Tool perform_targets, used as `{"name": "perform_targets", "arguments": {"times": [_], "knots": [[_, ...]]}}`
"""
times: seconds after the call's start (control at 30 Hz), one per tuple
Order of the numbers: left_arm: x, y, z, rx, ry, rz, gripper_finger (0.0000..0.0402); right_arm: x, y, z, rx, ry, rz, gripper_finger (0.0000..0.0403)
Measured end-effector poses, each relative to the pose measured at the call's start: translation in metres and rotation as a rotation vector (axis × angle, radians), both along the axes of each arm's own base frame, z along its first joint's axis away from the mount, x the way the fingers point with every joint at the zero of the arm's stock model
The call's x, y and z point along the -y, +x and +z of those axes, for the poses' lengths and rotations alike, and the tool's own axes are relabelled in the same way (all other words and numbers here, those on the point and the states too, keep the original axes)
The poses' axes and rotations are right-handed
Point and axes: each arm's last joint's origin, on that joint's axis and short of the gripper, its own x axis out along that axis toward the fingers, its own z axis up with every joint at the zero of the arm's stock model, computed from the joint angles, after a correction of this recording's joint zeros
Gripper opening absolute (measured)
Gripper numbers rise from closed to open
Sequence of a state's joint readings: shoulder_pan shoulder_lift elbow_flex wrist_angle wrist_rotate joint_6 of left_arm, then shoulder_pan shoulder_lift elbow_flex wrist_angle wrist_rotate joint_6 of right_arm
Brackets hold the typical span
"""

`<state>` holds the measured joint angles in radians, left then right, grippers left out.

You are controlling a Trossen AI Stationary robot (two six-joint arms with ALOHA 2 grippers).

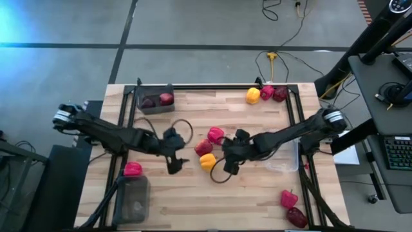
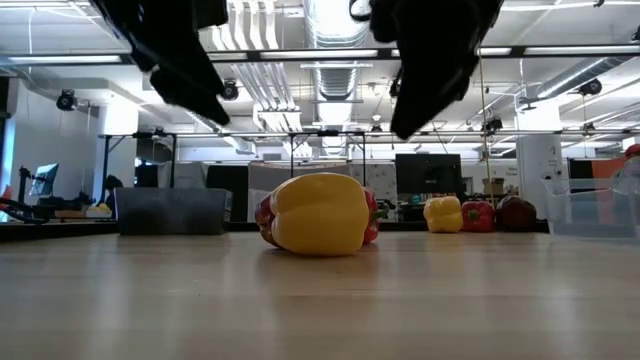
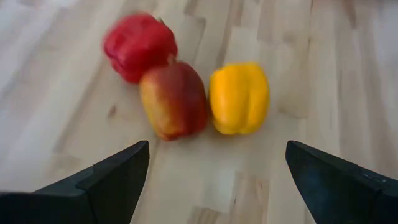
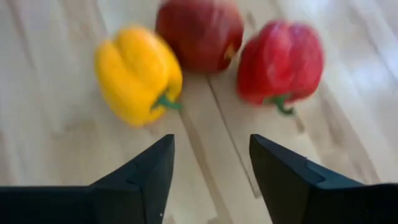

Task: Sort produce into baskets
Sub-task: Put the apple into the top black bin

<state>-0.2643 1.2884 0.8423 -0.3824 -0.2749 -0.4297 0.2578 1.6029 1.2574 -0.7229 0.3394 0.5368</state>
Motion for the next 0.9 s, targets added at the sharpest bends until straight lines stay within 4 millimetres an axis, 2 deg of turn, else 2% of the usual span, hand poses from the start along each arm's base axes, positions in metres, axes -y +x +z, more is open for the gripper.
{"name": "perform_targets", "arguments": {"times": [0.13,0.3,0.57,0.77,0.9], "knots": [[-0.002,0.013,-0.027,-0.027,0.044,0.111,0.0359,-0.008,0.013,-0.013,-0.101,0.023,-0.023,0.0223],[-0.018,0.029,-0.036,0.025,0.055,0.246,0.0359,-0.015,0.026,-0.013,-0.093,0.07,-0.056,0.0238],[-0.038,0.051,-0.057,0.041,-0.004,0.281,0.0359,-0.015,0.021,-0.005,-0.102,0.086,-0.105,0.0284],[-0.036,0.062,-0.064,0.088,-0.001,0.242,0.0359,-0.013,0.015,0.0,-0.121,0.078,-0.105,0.0315],[-0.036,0.067,-0.079,0.057,0.006,0.246,0.0359,-0.012,0.015,0.0,-0.123,0.072,-0.103,0.0331]]}}
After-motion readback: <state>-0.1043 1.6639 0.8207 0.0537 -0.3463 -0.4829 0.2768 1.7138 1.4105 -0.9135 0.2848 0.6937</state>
